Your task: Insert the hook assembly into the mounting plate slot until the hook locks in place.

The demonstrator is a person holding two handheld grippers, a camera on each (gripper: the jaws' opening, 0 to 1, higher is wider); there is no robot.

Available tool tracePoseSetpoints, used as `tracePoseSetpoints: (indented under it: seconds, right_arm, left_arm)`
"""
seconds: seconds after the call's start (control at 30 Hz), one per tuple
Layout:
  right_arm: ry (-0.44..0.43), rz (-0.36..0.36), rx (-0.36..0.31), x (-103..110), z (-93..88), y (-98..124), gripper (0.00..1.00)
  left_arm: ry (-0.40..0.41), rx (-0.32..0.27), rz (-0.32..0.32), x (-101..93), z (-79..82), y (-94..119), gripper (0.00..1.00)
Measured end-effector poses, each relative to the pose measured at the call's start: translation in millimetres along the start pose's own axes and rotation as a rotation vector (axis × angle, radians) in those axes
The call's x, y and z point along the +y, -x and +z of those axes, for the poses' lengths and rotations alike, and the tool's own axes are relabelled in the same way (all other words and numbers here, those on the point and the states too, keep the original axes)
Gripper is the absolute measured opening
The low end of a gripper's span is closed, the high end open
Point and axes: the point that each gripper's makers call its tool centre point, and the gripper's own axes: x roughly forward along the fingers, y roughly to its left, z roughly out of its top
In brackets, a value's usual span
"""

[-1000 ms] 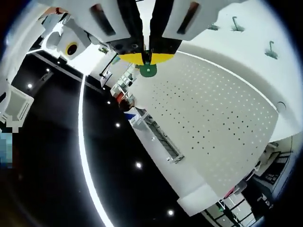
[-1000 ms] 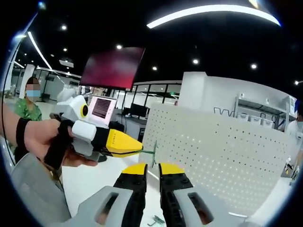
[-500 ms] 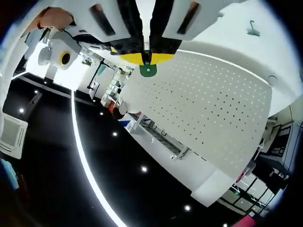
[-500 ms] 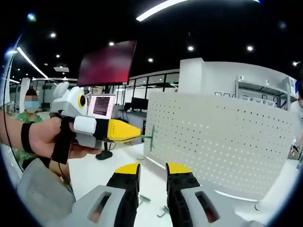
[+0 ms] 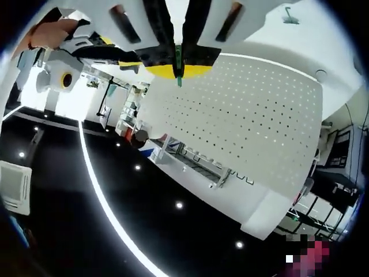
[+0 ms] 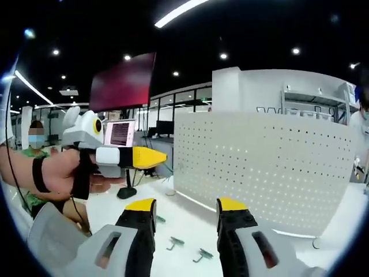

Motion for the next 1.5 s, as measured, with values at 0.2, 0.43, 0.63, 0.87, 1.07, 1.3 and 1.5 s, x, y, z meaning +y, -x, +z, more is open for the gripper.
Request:
tracePoseSetpoints:
  seconds: [0.2,0.43,0.63,0.87,1.07,1.3,1.5]
  right_arm:
    - [-0.015,0.002,0.026,0,-13.1,6,0.43]
    - [-0.012,-0.007,0.035,-1,-13.2,7,0.42]
    - [-0.02,-0.008,0.013,-2,-6.7,2,0.39]
    - [-0.041,0.011,-0.003,2,-1.3,-1,0.33]
    - [-0.085,0.037,-0.032,7,5.4,-1,0.21]
    - [-0.132,0.057,-0.042,11,8.0,-3,0.14]
    - [-0.144,0.044,-0.056,7,11.2,-3,0.05]
  left_arm:
    - [-0.042,-0.005,0.004,3.6,8.3,-7,0.01]
    - [-0.03,0.0,-0.015,-2.0,6.4,-8,0.01]
    - [-0.006,0.009,-0.026,-8.5,-2.0,-7,0.02]
    - [0.004,0.017,-0.052,-18.7,-8.1,-7,0.01]
    - [0.024,0.03,-0.083,-29.5,-14.6,-8,0.01]
    - [0.035,0.035,-0.118,-42.5,-18.8,-10,0.02]
    - [0.04,0.044,-0.14,-49.0,-22.1,-11,0.02]
